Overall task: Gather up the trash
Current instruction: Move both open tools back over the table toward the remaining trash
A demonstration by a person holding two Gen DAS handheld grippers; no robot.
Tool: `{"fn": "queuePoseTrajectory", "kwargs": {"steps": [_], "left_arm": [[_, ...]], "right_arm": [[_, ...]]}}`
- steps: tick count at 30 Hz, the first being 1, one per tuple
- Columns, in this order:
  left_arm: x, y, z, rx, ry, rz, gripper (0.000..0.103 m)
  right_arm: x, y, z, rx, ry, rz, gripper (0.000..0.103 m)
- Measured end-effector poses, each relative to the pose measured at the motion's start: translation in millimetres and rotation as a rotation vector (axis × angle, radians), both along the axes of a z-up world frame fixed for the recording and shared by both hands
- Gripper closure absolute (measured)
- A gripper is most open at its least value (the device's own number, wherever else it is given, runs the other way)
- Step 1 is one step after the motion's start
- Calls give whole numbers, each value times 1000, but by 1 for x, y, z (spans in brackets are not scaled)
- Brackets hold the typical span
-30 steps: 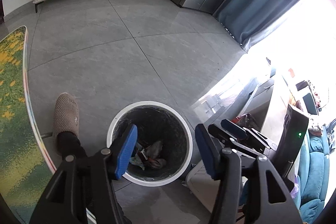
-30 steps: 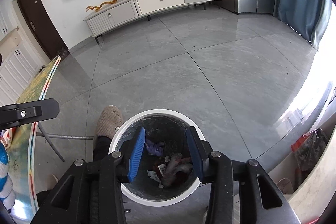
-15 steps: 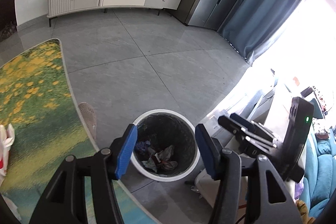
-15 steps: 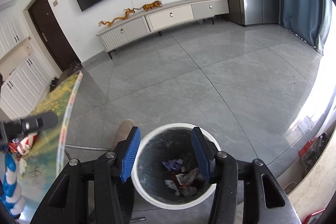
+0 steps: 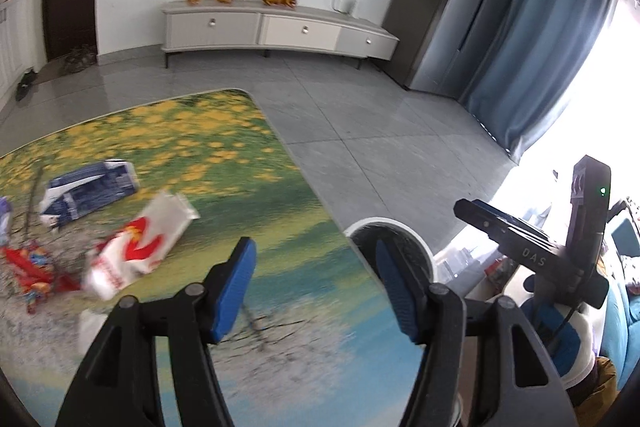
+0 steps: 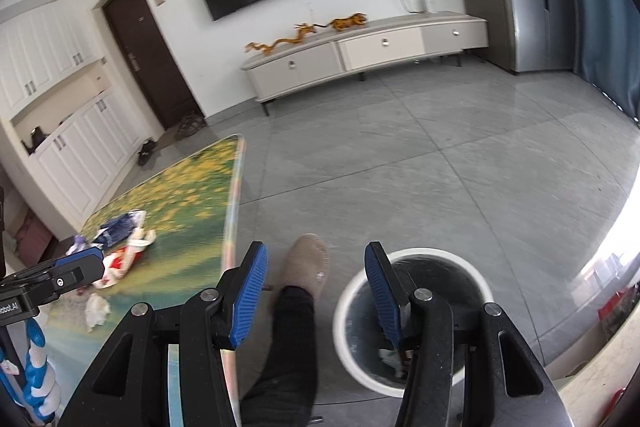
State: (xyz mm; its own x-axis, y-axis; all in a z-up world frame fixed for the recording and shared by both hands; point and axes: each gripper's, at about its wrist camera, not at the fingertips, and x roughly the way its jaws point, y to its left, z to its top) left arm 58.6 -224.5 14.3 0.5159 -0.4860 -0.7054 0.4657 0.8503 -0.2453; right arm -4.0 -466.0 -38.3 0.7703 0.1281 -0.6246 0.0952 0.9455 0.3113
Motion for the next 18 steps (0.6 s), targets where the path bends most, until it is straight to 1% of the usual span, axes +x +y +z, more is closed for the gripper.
{"fn": "queuePoseTrajectory", "kwargs": {"steps": [4,9,11,16,18], "left_arm": [[-5,50,6,-4,-38,68,39],[-14,109,6,-20,-55,169,39],[-16,137,-1,-25,-51,222,39],[-19,190,-21,-21,-22,317,38],[-19,210,-30,-12,-19,354,38]], "right_arm": [[9,42,11,-9,-2,76,52],[26,90,14,-5,16,174,52],[31,107,12,3,28,212,52],[44,143,0,27,77,289,51],[51,155,-6,63,97,323,51]]}}
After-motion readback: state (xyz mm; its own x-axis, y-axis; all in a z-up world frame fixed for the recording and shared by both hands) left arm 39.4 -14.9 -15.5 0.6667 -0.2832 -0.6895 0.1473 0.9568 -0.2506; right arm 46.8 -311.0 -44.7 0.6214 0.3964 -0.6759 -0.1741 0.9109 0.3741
